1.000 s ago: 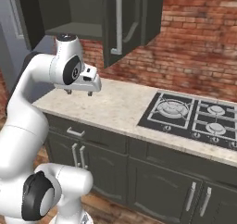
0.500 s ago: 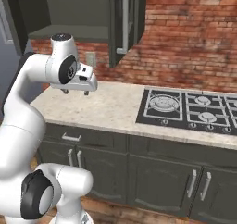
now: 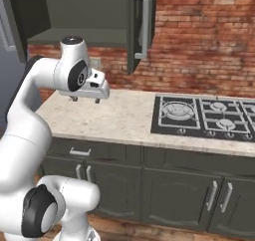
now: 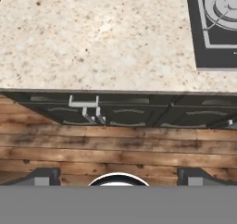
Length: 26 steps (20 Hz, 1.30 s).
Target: Close all open cabinet doors.
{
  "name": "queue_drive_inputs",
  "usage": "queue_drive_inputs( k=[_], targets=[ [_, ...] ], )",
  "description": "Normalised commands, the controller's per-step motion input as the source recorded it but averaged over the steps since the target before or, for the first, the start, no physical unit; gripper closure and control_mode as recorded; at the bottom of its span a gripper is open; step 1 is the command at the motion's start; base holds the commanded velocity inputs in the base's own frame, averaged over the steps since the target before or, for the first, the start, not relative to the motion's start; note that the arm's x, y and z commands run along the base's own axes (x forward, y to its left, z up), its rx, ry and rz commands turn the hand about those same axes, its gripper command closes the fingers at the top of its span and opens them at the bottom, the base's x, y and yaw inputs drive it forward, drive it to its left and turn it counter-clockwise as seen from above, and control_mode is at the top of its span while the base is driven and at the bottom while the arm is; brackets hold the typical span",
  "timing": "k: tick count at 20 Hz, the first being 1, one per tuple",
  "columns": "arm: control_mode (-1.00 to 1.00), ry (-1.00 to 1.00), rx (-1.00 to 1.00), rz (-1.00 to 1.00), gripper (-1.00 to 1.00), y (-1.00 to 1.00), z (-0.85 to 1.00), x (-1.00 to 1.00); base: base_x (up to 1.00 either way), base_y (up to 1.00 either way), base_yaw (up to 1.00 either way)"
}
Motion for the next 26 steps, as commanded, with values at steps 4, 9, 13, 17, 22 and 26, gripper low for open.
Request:
queue_drive_inputs(
  k=[4, 9, 13, 17, 22, 26],
  targets=[
    [1.00, 0.00, 0.00, 0.00, -1.00, 0.00, 0.00, 0.00, 0.42, 0.18, 0.20],
    [1.00, 0.00, 0.00, 0.00, -1.00, 0.00, 0.00, 0.00, 0.48, 0.04, 0.10],
    [1.00, 0.00, 0.00, 0.00, -1.00, 0.00, 0.00, 0.00, 0.38, 0.33, 0.00],
    [1.00, 0.00, 0.00, 0.00, -1.00, 0.00, 0.00, 0.00, 0.33, 0.43, -0.07],
    [1.00, 0.00, 0.00, 0.00, -1.00, 0.00, 0.00, 0.00, 0.32, 0.46, -0.08],
    [1.00, 0.00, 0.00, 0.00, -1.00, 0.00, 0.00, 0.00, 0.42, 0.20, -0.05]
  ],
)
